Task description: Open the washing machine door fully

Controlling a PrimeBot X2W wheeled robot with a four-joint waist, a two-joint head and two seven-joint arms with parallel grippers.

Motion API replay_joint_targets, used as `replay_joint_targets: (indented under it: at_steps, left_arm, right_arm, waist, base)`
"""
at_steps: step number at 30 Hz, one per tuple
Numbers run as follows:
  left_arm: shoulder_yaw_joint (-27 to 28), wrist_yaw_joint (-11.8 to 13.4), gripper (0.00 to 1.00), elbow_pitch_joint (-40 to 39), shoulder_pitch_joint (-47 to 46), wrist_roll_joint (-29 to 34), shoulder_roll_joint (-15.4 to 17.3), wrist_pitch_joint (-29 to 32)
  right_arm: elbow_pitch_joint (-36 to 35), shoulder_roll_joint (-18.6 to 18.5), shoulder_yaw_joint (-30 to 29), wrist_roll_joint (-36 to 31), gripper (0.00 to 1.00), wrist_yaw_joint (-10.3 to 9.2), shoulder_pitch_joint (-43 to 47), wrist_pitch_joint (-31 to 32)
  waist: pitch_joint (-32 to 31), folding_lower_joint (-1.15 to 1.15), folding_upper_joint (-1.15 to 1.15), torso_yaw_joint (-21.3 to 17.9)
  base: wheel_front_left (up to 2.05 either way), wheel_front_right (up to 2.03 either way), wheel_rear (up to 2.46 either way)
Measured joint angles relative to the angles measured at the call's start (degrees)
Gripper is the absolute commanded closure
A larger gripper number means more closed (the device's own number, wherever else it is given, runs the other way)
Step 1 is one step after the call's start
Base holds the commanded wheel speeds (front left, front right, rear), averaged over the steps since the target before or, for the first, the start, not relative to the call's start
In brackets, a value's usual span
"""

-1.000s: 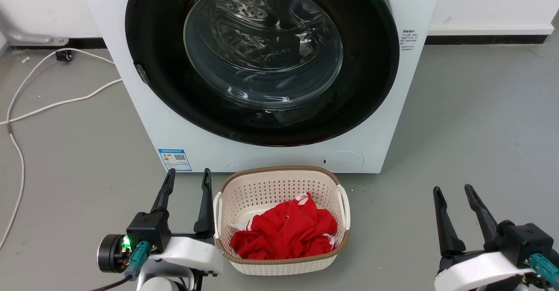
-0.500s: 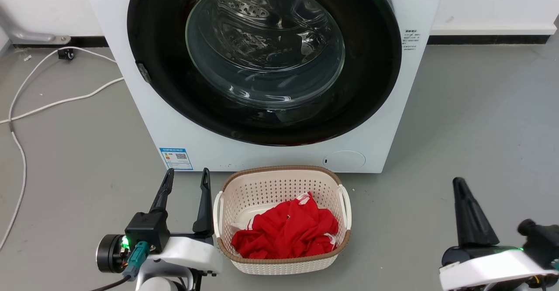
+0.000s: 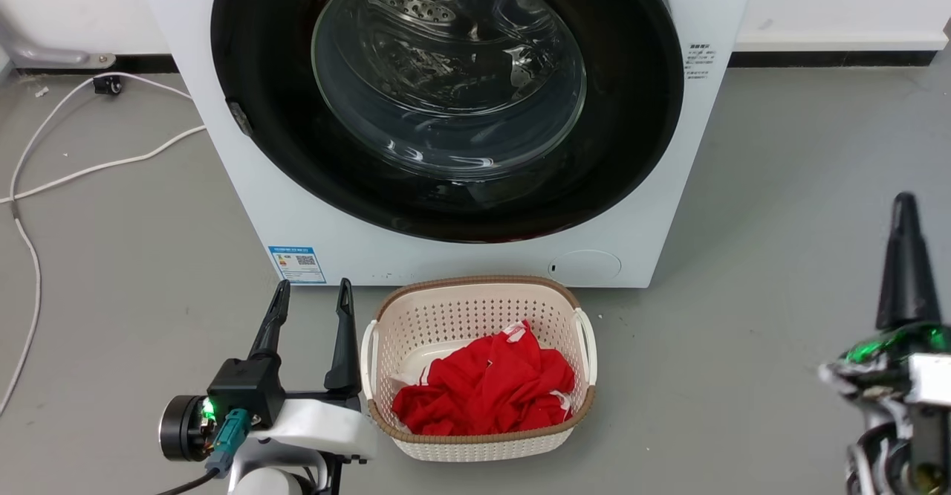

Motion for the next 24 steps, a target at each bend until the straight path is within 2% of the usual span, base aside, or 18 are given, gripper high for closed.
replay_joint_targets:
  at_steps: [3,9,11,12,13,18,24]
  left_arm:
    - [-0.2,0.3,0.0,-0.4,-0.2,-0.1,0.0,0.0]
    - [-0.6,0.7,0.0,-1.3,-1.4,-0.4,0.0,0.0]
    - [-0.8,1.0,0.0,-1.6,-1.6,-0.4,0.0,0.0]
    - [-1.0,1.2,0.0,-2.0,-2.2,-0.4,0.0,0.0]
    - [-1.0,1.2,0.0,-2.0,-2.2,-0.4,0.0,0.0]
    - [-1.7,1.9,0.0,-2.7,-3.0,-0.5,0.0,0.0]
    - [-2.6,2.7,0.0,-4.1,-4.9,-0.5,0.0,0.0]
  right_arm:
    - [0.8,-0.2,-3.2,5.5,1.0,-0.01,-3.5,2.3]
    - [5.8,-4.2,-7.5,5.7,1.0,-0.01,-13.0,4.6]
    - [9.1,-5.5,-8.6,6.7,1.0,-0.01,-17.3,6.1]
    - [12.8,-7.4,-9.2,6.7,1.0,0.0,-21.6,7.6]
    - [12.8,-7.4,-9.2,6.7,1.0,0.0,-21.6,7.6]
    - [23.3,-11.8,-9.5,6.2,1.0,-0.01,-32.4,12.1]
    - [34.2,-17.7,-8.4,1.6,1.0,-0.01,-46.9,17.0]
  waist:
    - [0.6,0.0,0.0,-0.1]
    - [2.2,0.0,0.0,0.1]
    - [2.9,0.0,0.0,0.2]
    - [3.6,0.0,0.0,0.4]
    - [3.6,0.0,0.0,0.4]
    - [5.5,0.0,0.0,1.0]
    - [8.6,0.0,0.0,2.0]
  base:
    - [0.0,0.0,0.0]
    - [0.0,0.0,0.0]
    - [0.0,0.0,0.0]
    - [0.0,0.0,0.0]
    - [0.0,0.0,0.0]
    - [0.0,0.0,0.0]
    - [0.0,0.0,0.0]
